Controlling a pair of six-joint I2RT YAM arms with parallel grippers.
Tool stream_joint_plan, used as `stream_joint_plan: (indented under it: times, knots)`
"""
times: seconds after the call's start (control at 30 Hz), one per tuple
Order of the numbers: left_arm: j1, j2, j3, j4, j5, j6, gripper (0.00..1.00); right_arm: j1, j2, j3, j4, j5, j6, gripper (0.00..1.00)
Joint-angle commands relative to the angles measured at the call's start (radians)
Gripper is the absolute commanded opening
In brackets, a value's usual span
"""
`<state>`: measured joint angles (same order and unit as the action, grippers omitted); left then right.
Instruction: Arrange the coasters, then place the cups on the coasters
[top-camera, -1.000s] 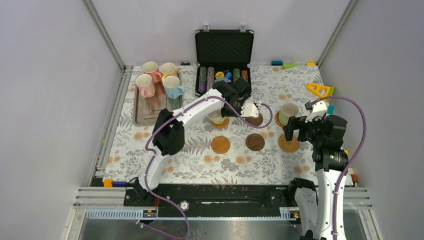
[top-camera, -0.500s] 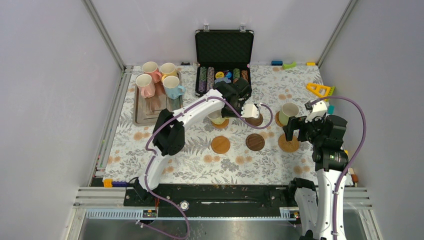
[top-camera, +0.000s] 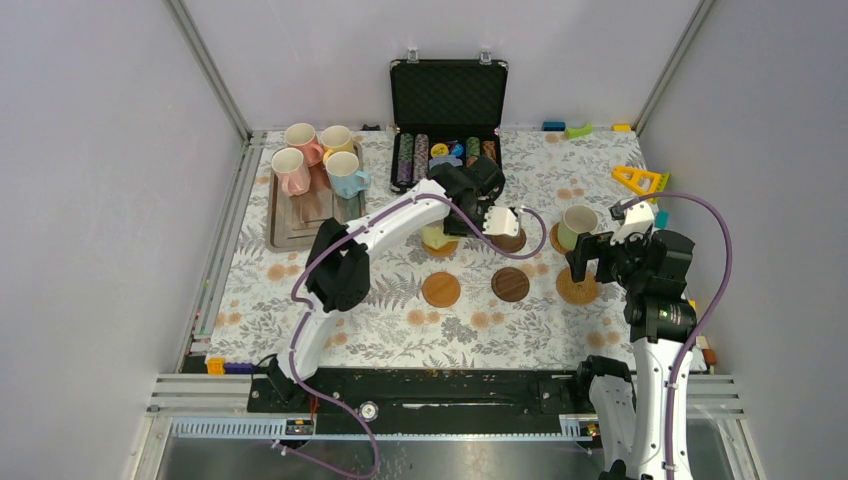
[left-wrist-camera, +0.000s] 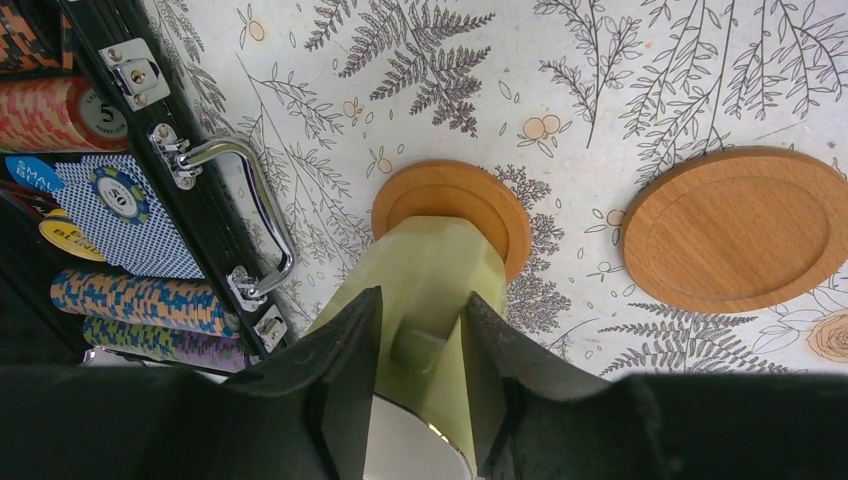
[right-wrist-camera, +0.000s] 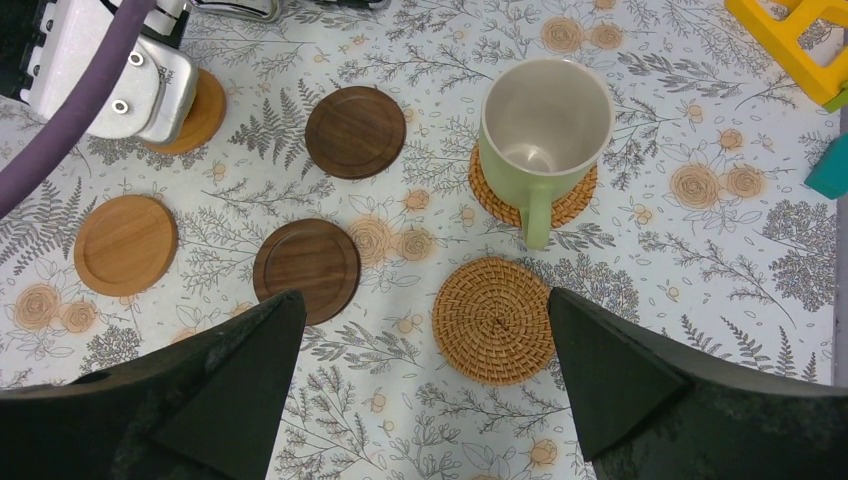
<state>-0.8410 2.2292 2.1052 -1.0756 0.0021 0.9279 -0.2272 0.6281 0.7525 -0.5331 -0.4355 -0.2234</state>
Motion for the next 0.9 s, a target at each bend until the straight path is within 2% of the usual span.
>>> stream_joint_plan:
  times: [0.0,0.2,0.4,0.5,0.6,0.7,0.87]
  knots:
    - [-0.007,-0.014,0.017,0.01,-0.022,0.012,0.37,-0.001,-0.007,-0.002,0.029,-0.01,-0.01,1.0]
    - [-0.007,-0.021,0.026,0.012,-0.021,0.005,0.48,-0.001,-0.003,-0.002,0.029,-0.011,-0.011,0.99]
    - [-0.007,-0.023,0.044,0.012,-0.009,-0.014,0.49,-0.001,-0.007,-0.002,0.029,-0.015,-0.01,1.0]
    - [-0.007,-0.034,0.049,0.039,-0.013,-0.035,0.54,-0.001,-0.01,-0.001,0.03,-0.014,-0.01,1.0]
    - [-0.006,-0.065,0.046,0.088,-0.016,-0.061,0.69,-0.001,-0.011,-0.002,0.029,-0.014,-0.011,1.0]
    - [0.002,-0.114,0.047,0.122,-0.011,-0.083,0.97,-0.001,-0.01,-0.002,0.029,-0.017,-0.009,1.0]
    - [0.055,-0.239,0.05,0.164,0.032,-0.159,0.99,-0.001,-0.011,-0.002,0.029,-0.019,-0.007,1.0]
